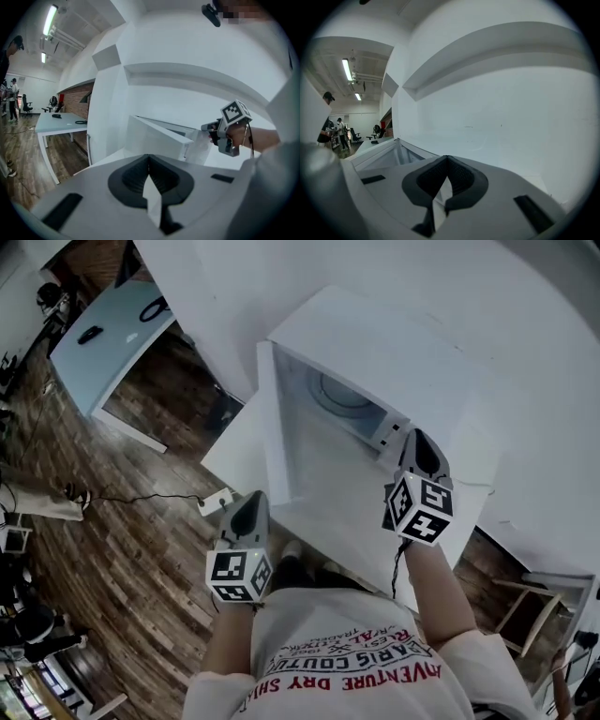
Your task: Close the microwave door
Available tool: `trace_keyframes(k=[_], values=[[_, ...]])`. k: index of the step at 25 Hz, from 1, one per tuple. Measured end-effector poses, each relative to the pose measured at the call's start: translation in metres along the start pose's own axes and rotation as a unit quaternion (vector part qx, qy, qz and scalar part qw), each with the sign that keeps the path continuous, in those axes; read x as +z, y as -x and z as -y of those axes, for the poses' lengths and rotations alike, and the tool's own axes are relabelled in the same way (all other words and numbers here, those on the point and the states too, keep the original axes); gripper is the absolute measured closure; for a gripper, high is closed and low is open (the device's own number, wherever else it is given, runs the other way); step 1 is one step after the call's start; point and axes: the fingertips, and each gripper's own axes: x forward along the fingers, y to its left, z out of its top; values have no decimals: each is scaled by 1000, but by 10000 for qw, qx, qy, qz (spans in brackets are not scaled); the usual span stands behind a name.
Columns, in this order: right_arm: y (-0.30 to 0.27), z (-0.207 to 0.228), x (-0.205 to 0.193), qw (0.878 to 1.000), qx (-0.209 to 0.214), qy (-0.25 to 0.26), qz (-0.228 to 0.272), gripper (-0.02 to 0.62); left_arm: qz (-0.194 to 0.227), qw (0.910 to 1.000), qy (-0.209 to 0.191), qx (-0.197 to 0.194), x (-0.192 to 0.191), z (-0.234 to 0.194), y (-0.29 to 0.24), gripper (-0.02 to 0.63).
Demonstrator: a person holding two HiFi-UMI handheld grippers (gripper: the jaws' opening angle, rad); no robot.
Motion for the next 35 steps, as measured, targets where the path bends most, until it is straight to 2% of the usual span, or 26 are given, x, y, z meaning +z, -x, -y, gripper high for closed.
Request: trace_keyframes(k=[7,13,16,23,28,32,35], values=[[-3,2,0,9999,27,106,53,584,-181,9959,-307,-835,6,48,-41,600],[-4,4,-1,9998,-149,75,138,584,-238,9843,-924,-1483,23,66,-73,600],[-5,6,-1,9996,-221,-7,160,584,-232,9779,-1095,-1765,30,74,-87,600],[-5,4,-1,9988,-442,-141,158,584,-333,9622,-1260,-2390,36,87,-115,600],[-3,8,-1,9974,-689,-148,152,584,-377,9479,-1356,-2857,39,97,-130,600],[-4,8,-1,9969,-774,-104,129,584,-396,9442,-1283,-3009,43,94,-142,600],[-4,7,-1,9962,-850,-170,130,584,-426,9373,-1318,-3199,44,95,-149,600]])
